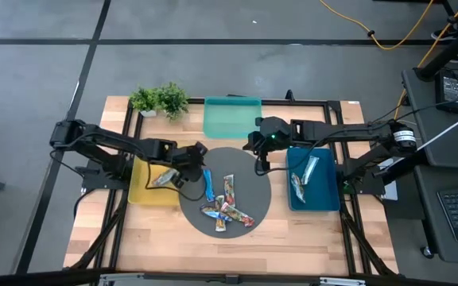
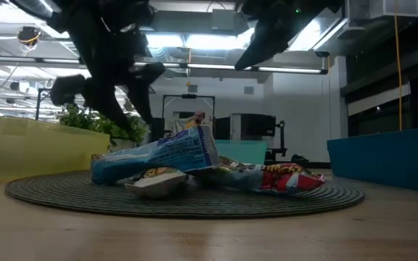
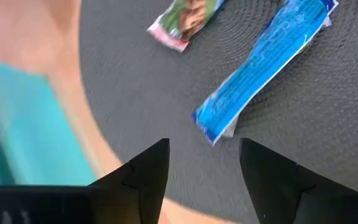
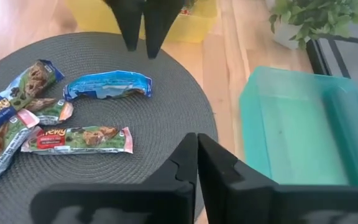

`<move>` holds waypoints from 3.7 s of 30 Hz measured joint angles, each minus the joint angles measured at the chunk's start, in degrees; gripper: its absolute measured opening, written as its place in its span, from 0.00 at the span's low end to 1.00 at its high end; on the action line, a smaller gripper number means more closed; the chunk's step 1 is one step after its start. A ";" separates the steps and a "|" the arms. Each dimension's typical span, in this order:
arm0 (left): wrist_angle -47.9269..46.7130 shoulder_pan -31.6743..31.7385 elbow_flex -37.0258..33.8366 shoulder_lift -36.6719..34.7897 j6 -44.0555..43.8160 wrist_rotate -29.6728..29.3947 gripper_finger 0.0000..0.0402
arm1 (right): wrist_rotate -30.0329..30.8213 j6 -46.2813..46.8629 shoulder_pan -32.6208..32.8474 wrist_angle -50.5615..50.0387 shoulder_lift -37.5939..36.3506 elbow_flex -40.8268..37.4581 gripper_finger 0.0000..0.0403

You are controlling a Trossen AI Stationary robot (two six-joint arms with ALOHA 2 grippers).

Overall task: Pick and place Granola Bars by type
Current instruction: Put the blue granola bar into the green bin

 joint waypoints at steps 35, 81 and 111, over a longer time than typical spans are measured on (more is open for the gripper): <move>9.69 -0.63 0.23 10.95 3.27 4.31 0.37 | -0.17 0.48 0.02 -0.59 0.02 0.00 0.07; 12.96 -2.95 5.48 16.96 7.38 4.49 0.38 | -1.09 0.42 0.15 -2.21 0.02 0.04 0.07; 15.71 0.81 13.31 17.18 10.66 6.26 0.33 | -1.29 -0.92 0.17 -2.78 0.35 0.04 0.02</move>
